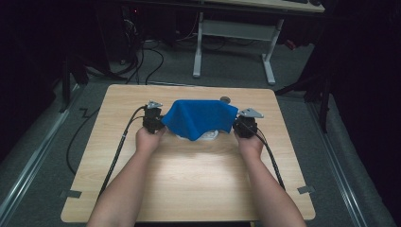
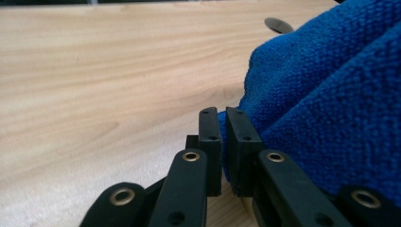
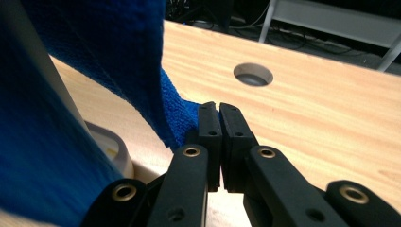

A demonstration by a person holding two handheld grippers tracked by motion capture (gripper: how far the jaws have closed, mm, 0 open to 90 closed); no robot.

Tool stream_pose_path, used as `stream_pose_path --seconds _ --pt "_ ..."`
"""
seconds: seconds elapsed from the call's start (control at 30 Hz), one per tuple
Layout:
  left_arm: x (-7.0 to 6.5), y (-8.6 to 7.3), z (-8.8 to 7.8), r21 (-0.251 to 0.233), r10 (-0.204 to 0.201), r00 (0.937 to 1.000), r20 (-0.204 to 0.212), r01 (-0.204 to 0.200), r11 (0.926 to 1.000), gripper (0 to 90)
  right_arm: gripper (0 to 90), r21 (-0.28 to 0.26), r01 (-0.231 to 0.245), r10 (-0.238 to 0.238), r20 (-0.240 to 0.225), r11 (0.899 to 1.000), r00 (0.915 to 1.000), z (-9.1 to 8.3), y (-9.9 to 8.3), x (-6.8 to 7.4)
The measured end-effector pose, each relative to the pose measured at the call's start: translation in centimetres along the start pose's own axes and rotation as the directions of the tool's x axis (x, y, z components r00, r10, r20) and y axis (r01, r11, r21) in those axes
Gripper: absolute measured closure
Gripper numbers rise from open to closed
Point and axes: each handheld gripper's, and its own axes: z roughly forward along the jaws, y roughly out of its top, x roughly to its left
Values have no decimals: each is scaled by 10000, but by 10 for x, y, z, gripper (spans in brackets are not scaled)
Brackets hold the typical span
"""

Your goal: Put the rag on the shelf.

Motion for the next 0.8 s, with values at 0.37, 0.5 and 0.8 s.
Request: stream_pose_path --seconds 0.37,0.5,0.8 --pt "2 -5 -2 -4 -298 9995 -69 298 9996 682 819 121 -188 189 -97 9998 9998 0 -5 2" --pt "5 -4 -9 -176 -318 9990 -319 312 9994 626 779 66 -249 249 -96 9997 9996 -1 -3 1" --pt "6 2 -25 -567 -192 9978 -633 156 9983 589 697 -368 -325 320 -155 9988 9994 -11 9 -5"
